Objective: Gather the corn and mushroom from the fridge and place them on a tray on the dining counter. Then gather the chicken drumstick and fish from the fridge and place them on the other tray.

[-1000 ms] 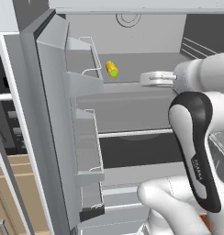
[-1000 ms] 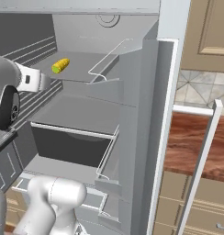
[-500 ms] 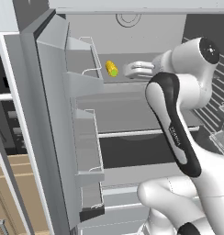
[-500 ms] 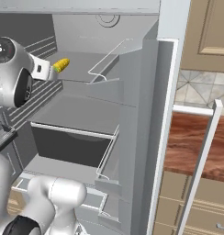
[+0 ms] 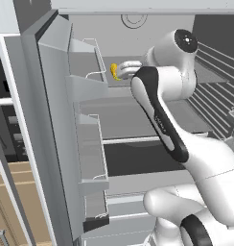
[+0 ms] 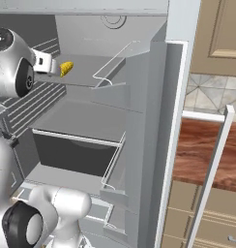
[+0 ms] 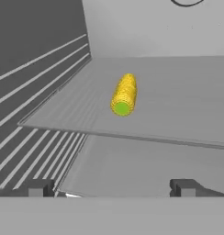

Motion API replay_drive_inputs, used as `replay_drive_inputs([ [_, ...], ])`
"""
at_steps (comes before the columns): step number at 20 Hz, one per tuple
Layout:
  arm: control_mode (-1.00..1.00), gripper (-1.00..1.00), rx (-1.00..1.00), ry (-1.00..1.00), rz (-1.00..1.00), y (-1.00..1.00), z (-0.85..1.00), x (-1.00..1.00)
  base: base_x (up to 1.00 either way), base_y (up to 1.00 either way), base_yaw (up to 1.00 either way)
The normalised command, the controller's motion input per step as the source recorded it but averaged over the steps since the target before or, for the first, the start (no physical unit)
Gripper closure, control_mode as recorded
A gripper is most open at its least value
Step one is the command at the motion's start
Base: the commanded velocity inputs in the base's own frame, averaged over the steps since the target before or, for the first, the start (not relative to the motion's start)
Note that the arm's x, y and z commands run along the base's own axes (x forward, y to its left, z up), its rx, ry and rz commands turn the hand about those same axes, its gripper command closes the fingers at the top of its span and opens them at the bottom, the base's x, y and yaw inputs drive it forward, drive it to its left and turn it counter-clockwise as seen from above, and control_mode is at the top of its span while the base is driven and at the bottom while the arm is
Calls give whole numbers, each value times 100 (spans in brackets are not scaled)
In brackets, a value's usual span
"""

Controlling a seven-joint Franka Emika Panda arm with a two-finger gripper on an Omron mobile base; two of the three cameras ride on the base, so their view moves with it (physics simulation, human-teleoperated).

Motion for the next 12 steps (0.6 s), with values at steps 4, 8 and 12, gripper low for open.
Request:
replay_drive_inputs([
  [4, -100, -100, -17, -6, 0, 1, -14, 41, 0, 0, 0],
  [8, -100, -100, -5, 0, 0, 0, -1, 50, 0, 0, 0],
  [12, -100, -100, 0, 0, 0, 4, -1, 55, 0, 0, 0],
])
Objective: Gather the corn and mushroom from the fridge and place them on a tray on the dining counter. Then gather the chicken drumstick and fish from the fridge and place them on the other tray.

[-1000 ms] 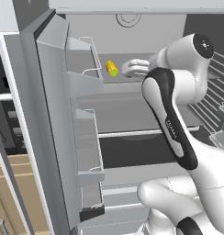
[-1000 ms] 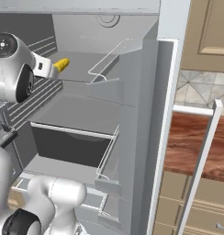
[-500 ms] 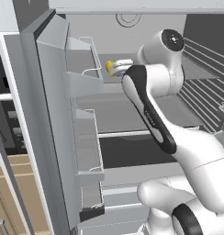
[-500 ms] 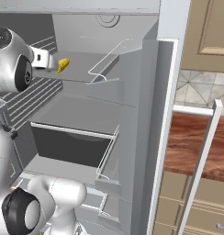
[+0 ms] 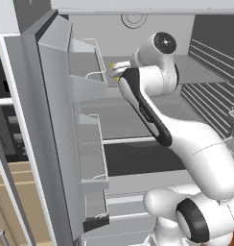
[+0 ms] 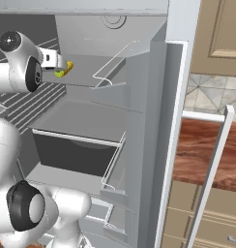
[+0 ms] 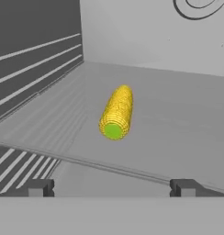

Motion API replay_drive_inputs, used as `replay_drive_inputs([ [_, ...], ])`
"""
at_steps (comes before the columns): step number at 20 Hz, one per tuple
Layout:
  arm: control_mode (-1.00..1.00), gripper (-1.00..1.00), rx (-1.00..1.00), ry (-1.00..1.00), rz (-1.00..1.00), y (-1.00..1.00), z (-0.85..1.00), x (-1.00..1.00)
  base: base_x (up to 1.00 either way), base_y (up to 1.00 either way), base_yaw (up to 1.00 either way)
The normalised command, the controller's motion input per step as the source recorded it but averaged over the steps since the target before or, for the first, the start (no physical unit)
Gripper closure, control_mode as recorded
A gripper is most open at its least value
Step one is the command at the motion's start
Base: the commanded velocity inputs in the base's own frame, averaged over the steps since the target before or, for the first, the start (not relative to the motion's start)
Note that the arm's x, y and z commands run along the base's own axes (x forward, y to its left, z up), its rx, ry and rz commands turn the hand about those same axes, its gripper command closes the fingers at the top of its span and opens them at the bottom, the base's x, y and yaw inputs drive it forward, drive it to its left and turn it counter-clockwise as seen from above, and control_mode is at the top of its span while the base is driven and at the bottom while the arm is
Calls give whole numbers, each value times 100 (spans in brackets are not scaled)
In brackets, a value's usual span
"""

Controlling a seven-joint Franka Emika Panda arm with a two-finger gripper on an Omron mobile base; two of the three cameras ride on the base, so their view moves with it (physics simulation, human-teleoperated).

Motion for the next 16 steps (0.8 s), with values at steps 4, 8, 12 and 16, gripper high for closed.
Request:
replay_drive_inputs([
  [4, -100, -100, 0, 0, -2, 11, -10, 41, 0, 0, 0],
  [8, -100, -100, 0, 6, -4, 10, -4, 32, 0, 0, 0],
  [12, -100, -100, 0, 9, -6, 1, -1, 42, 0, 0, 0],
  [16, -100, -100, 0, 5, -5, 0, -6, 51, 0, 0, 0],
])
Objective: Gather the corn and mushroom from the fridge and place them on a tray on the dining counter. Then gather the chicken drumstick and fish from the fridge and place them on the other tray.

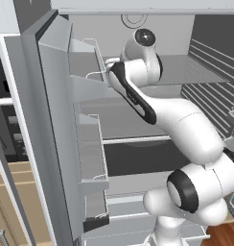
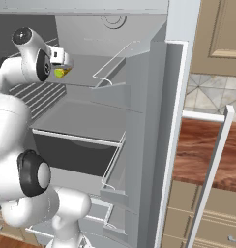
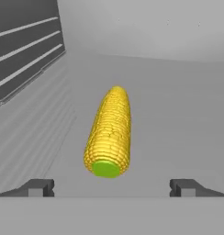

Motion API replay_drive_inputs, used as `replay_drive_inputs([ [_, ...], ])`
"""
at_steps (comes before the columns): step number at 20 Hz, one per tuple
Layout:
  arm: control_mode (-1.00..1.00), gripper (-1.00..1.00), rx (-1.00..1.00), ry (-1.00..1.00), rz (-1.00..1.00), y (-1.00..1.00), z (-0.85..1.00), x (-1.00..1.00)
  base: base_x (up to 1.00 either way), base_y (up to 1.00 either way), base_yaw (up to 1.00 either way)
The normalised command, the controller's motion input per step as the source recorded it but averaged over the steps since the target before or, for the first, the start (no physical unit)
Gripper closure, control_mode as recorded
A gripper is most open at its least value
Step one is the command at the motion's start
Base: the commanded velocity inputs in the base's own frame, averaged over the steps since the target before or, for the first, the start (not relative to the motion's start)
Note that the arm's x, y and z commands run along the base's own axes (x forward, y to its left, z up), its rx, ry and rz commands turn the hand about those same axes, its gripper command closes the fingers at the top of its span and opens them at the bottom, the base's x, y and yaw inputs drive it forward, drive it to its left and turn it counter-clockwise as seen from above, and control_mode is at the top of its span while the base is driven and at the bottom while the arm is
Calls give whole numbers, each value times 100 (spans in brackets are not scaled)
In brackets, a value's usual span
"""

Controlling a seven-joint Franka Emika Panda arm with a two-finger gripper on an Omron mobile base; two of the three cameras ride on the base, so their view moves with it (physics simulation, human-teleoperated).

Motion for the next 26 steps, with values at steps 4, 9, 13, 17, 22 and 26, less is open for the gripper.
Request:
replay_drive_inputs([
  [4, -100, -100, 0, 1, -2, 13, -12, 45, 0, 0, 0],
  [9, -100, -100, 0, 4, -2, 5, -13, 33, 0, 0, 0],
  [13, -100, -100, 0, 1, -2, 0, -15, 21, 0, 0, 0],
  [17, -100, -100, 0, 1, 0, 1, -19, 14, 0, 0, 0],
  [22, -100, -100, 0, 6, 0, 0, -18, 1, 0, 0, 0],
  [26, -100, -100, 0, 7, -2, 0, -13, 3, 0, 0, 0],
])
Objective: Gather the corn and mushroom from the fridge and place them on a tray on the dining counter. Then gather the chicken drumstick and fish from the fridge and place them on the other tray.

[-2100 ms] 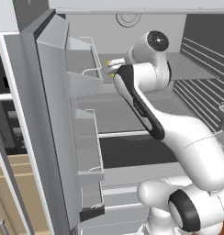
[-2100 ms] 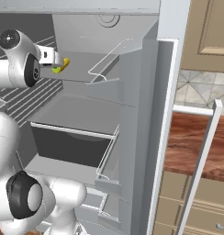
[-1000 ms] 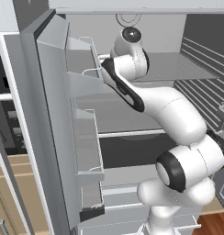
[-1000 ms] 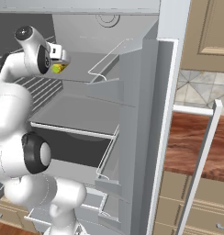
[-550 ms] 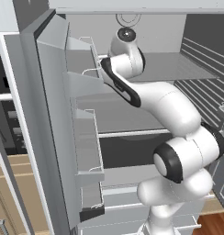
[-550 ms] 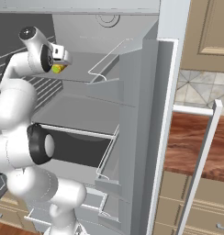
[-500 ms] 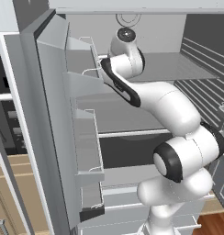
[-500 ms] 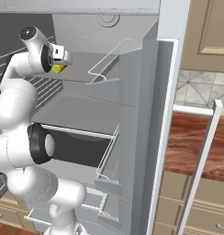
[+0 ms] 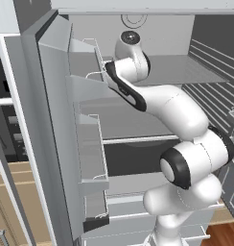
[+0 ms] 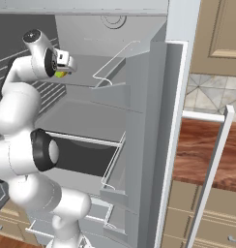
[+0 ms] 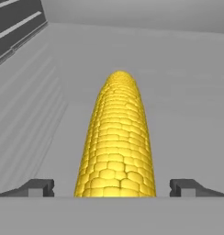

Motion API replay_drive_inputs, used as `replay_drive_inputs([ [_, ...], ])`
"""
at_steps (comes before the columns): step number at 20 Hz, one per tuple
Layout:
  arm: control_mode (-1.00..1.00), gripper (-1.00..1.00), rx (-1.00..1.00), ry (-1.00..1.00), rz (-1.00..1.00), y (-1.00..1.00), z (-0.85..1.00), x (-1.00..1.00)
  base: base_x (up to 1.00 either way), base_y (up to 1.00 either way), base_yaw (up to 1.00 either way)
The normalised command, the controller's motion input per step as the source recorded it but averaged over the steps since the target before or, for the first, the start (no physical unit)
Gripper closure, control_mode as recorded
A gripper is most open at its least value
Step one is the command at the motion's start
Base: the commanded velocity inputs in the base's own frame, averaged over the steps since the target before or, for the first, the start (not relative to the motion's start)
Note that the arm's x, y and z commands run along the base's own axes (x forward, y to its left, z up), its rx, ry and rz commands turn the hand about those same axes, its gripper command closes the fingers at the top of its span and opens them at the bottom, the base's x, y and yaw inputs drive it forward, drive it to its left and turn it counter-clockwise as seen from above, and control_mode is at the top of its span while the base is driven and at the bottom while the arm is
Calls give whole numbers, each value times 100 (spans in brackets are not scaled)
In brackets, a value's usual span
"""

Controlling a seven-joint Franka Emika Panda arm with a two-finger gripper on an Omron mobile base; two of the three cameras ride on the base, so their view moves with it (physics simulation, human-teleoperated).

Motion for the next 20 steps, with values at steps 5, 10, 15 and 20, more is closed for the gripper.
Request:
replay_drive_inputs([
  [5, -100, -100, 0, 8, -4, 0, -9, 5, 0, 0, 0],
  [10, -100, -100, 0, 3, -4, 0, -6, 11, 0, 0, 0],
  [15, -100, -100, 0, -6, -2, 0, 0, 0, 0, 0, 0],
  [20, -100, -100, 0, -1, -1, 0, 0, 16, 0, 0, 0],
])
